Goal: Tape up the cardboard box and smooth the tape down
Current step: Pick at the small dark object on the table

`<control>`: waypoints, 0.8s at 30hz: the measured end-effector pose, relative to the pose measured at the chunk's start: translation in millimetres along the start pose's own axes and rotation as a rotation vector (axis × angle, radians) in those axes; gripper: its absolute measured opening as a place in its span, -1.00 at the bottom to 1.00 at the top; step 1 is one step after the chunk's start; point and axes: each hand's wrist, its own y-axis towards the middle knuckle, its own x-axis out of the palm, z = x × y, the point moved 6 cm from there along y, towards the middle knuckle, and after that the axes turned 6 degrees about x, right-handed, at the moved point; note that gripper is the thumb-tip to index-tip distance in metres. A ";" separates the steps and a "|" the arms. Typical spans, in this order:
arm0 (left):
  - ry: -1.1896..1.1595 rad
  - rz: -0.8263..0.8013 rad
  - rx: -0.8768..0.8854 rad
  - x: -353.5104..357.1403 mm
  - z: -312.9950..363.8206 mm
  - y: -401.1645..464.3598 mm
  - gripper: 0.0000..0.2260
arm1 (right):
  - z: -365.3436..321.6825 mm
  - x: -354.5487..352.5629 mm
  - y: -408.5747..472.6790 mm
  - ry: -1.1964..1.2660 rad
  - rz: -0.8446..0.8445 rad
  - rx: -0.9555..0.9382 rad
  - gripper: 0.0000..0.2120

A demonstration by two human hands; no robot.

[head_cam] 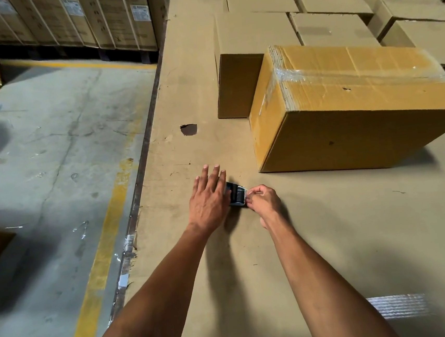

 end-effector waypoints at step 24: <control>-0.172 -0.071 -0.121 -5.5 -21.8 -4.1 -0.31 | -3.5 -6.8 -2.7 0.349 -0.222 0.166 -0.87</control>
